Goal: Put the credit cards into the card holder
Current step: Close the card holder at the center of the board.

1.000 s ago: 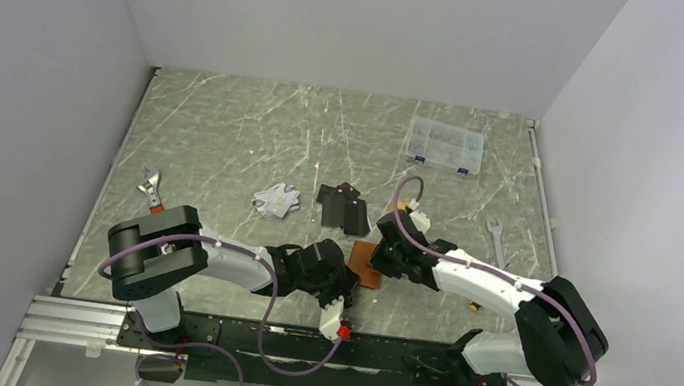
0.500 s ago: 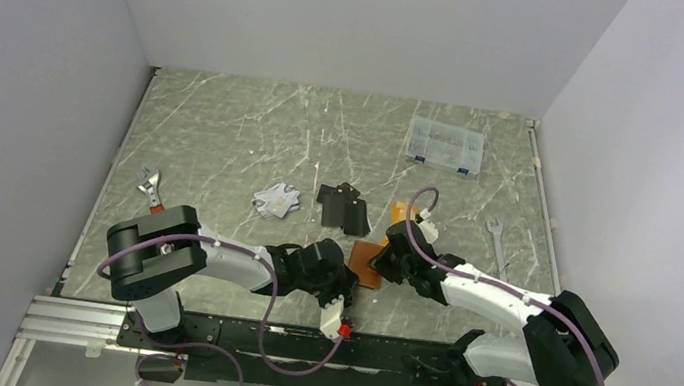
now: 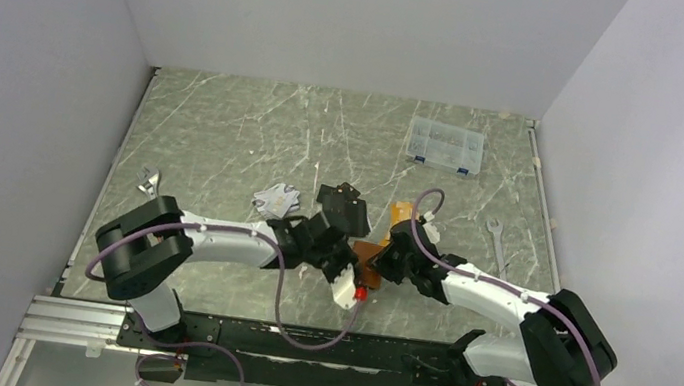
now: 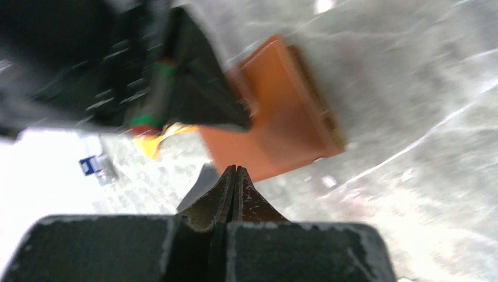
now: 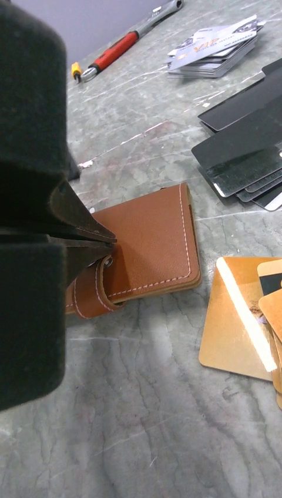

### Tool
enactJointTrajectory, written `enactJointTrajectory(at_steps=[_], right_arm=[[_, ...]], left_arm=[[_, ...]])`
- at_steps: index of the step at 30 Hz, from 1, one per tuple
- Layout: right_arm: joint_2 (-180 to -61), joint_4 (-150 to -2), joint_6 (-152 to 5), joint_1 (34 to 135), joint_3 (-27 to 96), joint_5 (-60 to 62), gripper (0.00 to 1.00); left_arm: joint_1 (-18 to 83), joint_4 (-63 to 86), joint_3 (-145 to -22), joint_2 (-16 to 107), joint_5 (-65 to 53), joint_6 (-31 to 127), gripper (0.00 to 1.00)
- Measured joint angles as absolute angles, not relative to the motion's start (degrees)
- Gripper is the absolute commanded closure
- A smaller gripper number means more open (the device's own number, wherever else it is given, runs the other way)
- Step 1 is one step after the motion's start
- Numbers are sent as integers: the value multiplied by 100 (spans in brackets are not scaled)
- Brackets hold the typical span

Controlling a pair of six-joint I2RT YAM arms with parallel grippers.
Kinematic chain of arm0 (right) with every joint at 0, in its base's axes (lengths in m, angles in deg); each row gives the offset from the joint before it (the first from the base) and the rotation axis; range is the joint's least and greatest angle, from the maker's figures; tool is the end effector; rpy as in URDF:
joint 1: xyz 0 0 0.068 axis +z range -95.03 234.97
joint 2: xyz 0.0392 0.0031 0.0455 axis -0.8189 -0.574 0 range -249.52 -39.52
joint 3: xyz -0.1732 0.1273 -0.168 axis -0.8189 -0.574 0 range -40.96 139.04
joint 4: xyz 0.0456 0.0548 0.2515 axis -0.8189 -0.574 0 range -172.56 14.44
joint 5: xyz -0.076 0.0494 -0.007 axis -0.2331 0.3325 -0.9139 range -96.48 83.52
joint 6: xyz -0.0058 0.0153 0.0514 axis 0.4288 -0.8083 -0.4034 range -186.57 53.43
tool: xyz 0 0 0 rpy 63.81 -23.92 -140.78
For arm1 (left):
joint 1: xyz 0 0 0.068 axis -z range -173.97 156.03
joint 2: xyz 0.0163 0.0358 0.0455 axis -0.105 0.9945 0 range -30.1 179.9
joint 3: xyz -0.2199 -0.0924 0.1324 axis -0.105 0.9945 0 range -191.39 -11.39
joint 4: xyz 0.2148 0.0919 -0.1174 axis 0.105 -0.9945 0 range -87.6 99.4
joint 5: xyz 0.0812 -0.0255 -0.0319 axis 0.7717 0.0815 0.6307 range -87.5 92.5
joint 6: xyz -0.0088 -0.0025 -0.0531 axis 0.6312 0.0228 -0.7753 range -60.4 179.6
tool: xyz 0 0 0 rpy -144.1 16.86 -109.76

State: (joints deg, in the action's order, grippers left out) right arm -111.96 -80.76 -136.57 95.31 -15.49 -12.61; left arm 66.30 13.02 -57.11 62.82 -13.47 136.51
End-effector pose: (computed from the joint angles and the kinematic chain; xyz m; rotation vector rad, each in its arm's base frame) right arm 0.1689 0.1385 0.1407 0.7127 2.5047 0.6529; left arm 0.1513 -0.2847 0.1635 2.1896 0.7100 -0.1765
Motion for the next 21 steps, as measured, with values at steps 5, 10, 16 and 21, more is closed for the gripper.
enactJointTrajectory(at_steps=[5, 10, 16, 21], right_arm=[[-11406, -8296, -13731, 9507, -1333, -1182, 100], [-11456, -8629, -13759, 9485, -1121, -1175, 100], [-11369, -9197, -13775, 9432, -987, -1160, 100], [-11482, -9367, -13772, 9382, -959, -1025, 100]], left_arm=[[5928, 373, -6432, 6018, -1935, 13041, 98], [4988, -396, -6758, 5600, -2663, 12431, 98], [3753, -1059, -6854, 5148, -3552, 11541, 96], [2741, -1380, -7199, 5030, -4317, 10543, 95]])
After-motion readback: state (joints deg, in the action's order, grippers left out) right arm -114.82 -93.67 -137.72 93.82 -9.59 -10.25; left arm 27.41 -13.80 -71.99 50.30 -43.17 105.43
